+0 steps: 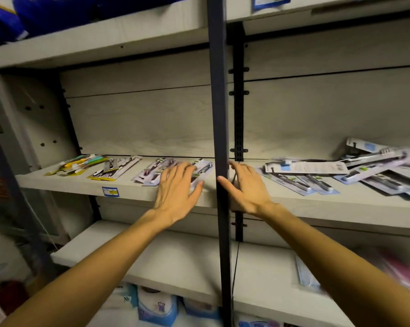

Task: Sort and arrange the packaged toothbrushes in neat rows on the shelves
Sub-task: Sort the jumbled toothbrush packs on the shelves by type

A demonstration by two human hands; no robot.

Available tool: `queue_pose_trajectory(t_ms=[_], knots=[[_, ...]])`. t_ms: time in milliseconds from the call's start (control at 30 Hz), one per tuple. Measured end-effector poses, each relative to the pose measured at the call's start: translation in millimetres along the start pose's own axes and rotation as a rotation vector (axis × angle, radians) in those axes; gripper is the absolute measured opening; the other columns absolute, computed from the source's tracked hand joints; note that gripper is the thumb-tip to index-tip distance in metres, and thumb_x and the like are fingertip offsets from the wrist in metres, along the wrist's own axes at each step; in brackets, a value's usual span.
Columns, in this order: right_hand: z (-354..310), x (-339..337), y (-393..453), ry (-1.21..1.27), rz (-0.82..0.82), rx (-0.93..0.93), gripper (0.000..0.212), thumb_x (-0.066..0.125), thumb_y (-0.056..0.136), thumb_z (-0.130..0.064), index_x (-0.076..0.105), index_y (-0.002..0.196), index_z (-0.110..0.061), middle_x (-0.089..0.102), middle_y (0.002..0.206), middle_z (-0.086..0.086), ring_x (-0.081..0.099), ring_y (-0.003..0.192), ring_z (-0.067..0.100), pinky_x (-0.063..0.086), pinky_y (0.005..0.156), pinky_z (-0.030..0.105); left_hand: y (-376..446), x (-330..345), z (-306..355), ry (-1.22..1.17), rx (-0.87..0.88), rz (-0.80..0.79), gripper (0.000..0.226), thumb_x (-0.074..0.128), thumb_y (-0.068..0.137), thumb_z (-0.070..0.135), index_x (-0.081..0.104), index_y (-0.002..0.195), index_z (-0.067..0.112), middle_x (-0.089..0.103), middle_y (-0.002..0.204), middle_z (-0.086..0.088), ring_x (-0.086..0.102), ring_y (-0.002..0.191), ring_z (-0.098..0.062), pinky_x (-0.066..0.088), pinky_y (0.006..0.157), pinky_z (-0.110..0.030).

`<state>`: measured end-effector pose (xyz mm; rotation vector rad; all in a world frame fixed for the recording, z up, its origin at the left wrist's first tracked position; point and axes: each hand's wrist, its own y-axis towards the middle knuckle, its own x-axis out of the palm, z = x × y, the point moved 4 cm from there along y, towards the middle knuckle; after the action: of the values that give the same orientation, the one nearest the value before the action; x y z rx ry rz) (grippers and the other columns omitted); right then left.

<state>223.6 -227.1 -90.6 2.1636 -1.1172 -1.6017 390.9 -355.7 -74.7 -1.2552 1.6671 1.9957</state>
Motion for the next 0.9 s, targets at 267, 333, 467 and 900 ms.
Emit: queue_pose_trajectory(t_ms=[267, 333, 467, 900], knots=[[73.5, -80.5, -64.2, -0.399, -0.042, 0.102, 0.086, 0.007, 0.092, -0.077, 0.026, 0.157, -0.023, 0.029, 0.162, 0.006, 0.016, 0.152, 0.026, 0.015, 0.123, 0.045, -28.5, -2.5, 76.2, -0.25, -0.031, 0.148, 0.044, 0.061, 0.092, 0.028, 0.053, 0.133, 0.016, 0.043, 0.148, -0.006, 0.043, 0.133, -0.026, 0.037, 0.107, -0.042], [93.7, -99.9, -80.1, -0.44, -0.071, 0.161, 0.084, 0.011, 0.093, -0.074, 0.026, 0.157, -0.022, 0.028, 0.162, 0.007, 0.013, 0.153, 0.026, 0.014, 0.123, 0.046, -35.3, 1.4, 93.4, -0.263, -0.008, 0.167, 0.047, 0.064, 0.088, 0.021, 0.053, 0.133, 0.014, 0.035, 0.156, -0.008, 0.038, 0.139, -0.029, 0.035, 0.111, -0.044], [128.2, -135.4, -92.4, -0.499, -0.064, 0.223, 0.076, 0.021, 0.097, -0.068, 0.033, 0.153, -0.018, 0.035, 0.157, 0.009, 0.02, 0.15, 0.029, 0.019, 0.121, 0.045, -29.6, 10.3, 145.6, -0.285, 0.199, 0.097, 0.049, 0.063, 0.088, 0.022, 0.052, 0.135, 0.014, 0.03, 0.159, -0.008, 0.035, 0.142, -0.027, 0.033, 0.114, -0.042], [202.3, -167.3, -23.2, -0.492, -0.178, 0.148, 0.053, 0.054, 0.093, -0.046, 0.05, 0.137, -0.017, 0.053, 0.139, 0.009, 0.042, 0.13, 0.029, 0.037, 0.106, 0.042, 89.5, 85.7, 217.0, -0.252, 0.014, -0.23, 0.065, 0.056, 0.092, 0.039, 0.03, 0.149, 0.02, 0.025, 0.156, -0.006, 0.039, 0.136, -0.031, 0.04, 0.108, -0.044]])
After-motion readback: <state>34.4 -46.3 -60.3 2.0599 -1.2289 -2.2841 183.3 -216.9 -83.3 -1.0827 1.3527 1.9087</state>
